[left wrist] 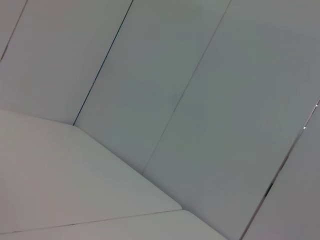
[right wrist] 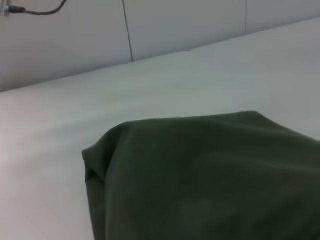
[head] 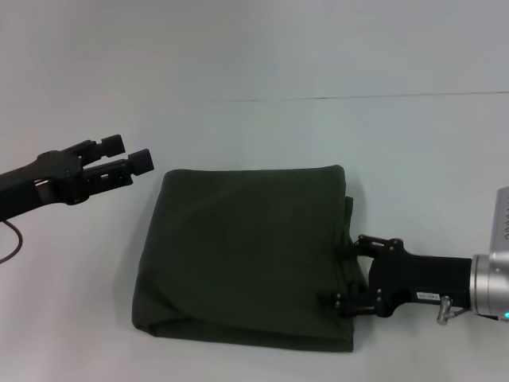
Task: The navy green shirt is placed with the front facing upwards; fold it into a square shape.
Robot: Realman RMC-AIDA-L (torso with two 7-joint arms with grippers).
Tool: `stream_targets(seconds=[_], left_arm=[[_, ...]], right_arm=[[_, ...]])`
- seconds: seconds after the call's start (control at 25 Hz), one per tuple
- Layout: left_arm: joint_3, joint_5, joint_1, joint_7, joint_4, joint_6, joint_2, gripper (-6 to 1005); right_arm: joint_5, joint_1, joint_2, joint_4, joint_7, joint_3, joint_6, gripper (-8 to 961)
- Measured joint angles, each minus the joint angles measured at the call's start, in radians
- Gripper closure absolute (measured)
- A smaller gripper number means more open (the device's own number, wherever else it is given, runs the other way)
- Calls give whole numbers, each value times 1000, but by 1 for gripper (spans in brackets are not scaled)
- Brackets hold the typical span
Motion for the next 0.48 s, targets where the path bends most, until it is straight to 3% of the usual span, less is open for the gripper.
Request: stream_targets(seconds=[0.28, 0.48], left_arm=[[-2, -1, 0, -1, 0, -6, -1, 51], [-2, -17, -2, 0, -1, -9, -2, 51]], right_arm=[[159, -26, -4, -59, -8, 14, -85, 45], [192, 48, -1, -21, 14, -10, 24, 46]])
